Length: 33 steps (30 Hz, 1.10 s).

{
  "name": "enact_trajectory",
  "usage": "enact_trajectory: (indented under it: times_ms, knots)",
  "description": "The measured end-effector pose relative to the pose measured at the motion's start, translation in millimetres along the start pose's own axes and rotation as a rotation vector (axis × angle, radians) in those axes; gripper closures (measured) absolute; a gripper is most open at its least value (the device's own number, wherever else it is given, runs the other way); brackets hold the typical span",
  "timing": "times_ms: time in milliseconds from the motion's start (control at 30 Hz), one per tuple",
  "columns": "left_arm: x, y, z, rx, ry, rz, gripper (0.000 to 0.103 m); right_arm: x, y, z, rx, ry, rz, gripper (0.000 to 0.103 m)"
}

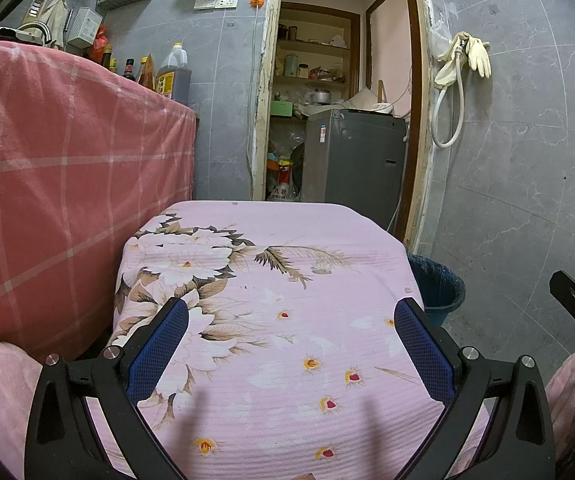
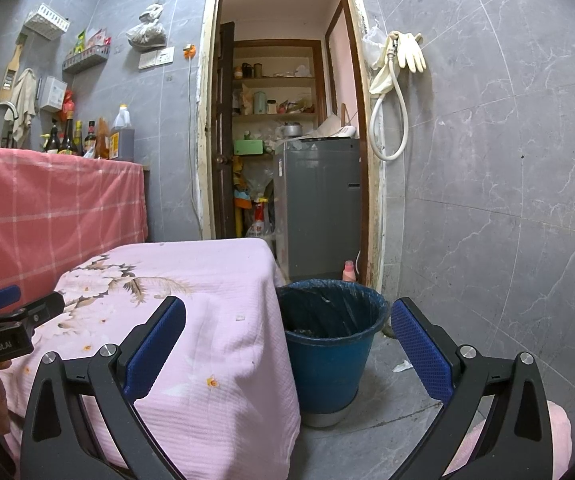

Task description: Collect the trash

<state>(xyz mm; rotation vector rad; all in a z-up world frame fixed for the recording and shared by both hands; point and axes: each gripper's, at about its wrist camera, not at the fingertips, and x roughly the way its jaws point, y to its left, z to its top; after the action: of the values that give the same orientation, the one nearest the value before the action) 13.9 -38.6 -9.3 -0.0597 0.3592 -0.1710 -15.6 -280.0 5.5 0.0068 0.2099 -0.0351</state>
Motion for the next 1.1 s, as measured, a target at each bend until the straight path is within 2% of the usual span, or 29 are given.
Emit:
enact_trajectory:
  times_ms: [1100]
  knots:
    - [-0.1, 1.8, -0.6, 0.002, -0.001, 0.000, 0.002, -0.4, 2.8, -1.9, 0.002, -0.002, -0.003, 0.000]
